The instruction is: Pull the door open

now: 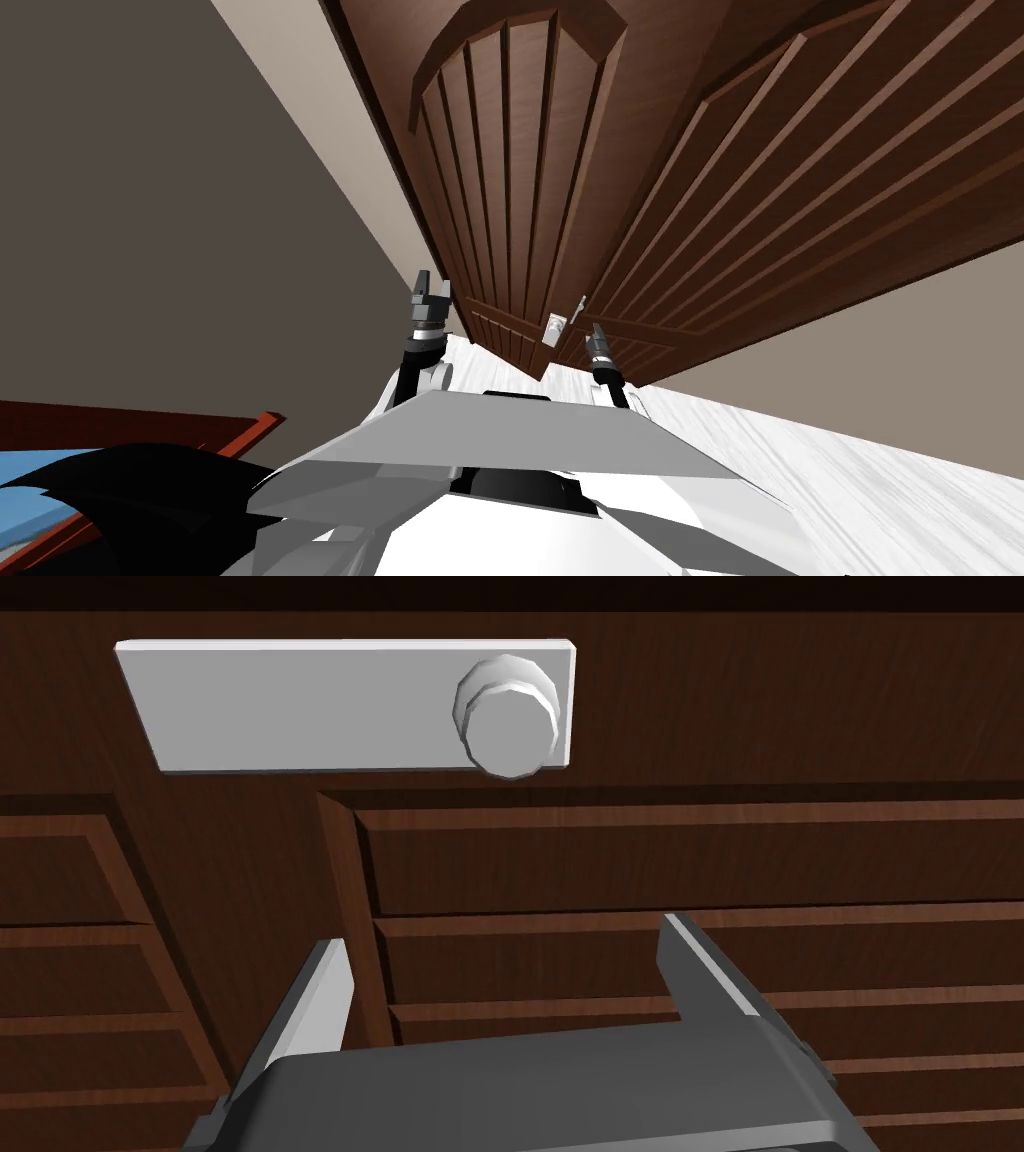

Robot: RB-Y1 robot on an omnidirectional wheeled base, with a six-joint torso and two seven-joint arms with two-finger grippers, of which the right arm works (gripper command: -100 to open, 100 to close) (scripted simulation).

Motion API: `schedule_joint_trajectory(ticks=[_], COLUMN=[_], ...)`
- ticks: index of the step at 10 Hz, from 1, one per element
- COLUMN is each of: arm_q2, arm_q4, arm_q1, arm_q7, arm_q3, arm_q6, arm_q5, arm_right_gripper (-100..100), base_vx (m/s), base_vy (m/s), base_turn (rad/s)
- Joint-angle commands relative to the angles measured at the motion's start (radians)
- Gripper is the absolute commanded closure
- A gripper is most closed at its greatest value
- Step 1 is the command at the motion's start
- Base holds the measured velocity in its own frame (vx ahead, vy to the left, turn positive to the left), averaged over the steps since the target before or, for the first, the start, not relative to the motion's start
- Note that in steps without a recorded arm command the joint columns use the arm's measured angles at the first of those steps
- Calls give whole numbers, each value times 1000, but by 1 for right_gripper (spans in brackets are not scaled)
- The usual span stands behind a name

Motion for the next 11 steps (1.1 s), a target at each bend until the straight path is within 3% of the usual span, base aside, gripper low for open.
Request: schedule_joint_trajectory(ticks=[1, 5, 11], arm_q2=[-15, -61, -127], arm_q4=[1, 16, 49], arm_q1=[17, 49, 73], arm_q7=[0, -1, -4], arm_q3=[-28, -104, -211], arm_q6=[6, 16, 28], arm_q5=[-3, -16, -41], arm_right_gripper=[-100, -100, -100], base_vx=[-130, -128, -20], base_vy=[-94, -53, 33], base_turn=[-127, -63, 12])
